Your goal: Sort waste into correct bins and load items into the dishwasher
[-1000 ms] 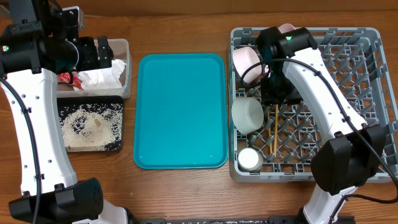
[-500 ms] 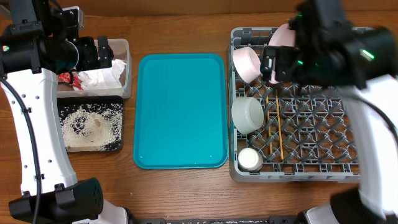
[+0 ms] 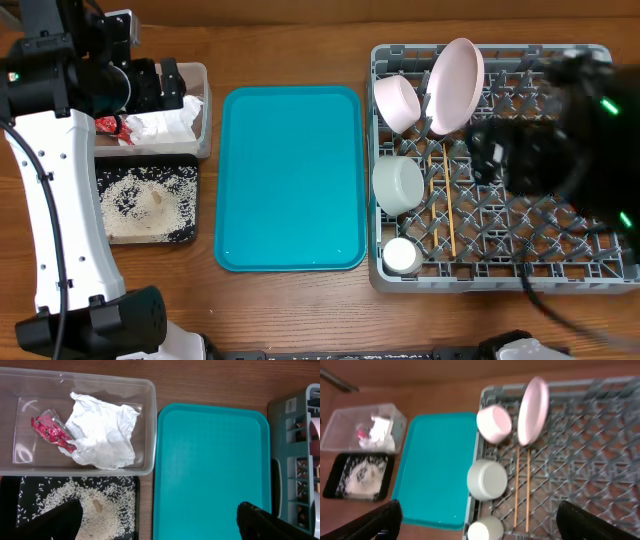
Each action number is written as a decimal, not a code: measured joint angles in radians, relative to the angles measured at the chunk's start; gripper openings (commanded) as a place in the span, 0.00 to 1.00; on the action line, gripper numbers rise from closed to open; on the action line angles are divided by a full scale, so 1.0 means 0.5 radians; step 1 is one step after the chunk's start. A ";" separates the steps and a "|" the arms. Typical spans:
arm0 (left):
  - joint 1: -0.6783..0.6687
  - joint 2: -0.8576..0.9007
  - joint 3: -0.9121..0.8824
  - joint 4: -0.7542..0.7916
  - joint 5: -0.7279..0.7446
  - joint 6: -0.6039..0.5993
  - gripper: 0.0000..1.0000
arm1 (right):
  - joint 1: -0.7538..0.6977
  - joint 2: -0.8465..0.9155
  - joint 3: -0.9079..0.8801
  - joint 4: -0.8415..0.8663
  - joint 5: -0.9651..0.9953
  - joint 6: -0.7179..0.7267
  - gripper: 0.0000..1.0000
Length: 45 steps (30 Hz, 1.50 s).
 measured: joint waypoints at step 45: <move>0.000 0.000 0.000 0.000 -0.001 0.000 1.00 | -0.382 -2.674 -4.398 3.206 -0.186 -0.202 1.00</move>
